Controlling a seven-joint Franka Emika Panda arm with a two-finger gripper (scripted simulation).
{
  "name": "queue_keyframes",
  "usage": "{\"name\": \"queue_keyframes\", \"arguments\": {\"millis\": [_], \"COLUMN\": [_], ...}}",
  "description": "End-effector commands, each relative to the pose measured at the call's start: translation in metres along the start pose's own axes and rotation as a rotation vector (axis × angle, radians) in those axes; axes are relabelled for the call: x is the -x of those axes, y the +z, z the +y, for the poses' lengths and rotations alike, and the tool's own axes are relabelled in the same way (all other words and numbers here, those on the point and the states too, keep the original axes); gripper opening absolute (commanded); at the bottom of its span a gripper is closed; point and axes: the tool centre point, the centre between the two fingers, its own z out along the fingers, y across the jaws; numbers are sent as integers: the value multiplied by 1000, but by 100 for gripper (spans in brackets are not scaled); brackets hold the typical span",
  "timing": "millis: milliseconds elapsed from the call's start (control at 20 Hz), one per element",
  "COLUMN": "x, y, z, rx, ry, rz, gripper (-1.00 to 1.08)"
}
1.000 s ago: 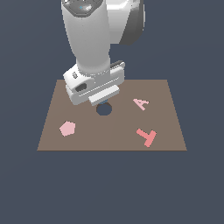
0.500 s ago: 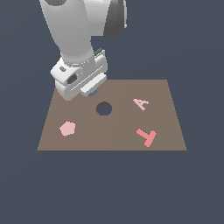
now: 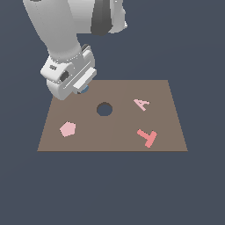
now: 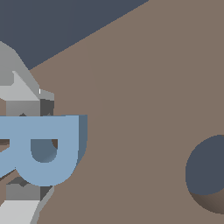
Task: Insert a designated object into the corresponding slot on a board.
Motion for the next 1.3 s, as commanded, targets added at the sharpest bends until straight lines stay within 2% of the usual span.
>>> {"name": "queue_keyframes", "arguments": {"millis": [0, 400, 1050, 1100, 1250], "x": [6, 18, 19, 19, 19], "y": [0, -1, 9, 9, 9], "z": [2, 8, 9, 9, 9], "rx": [0, 0, 1, 1, 1], "ry": [-37, -101, -108, -108, -108], "rz": [0, 0, 0, 0, 0], "gripper": [-100, -100, -100, 100, 100]}}
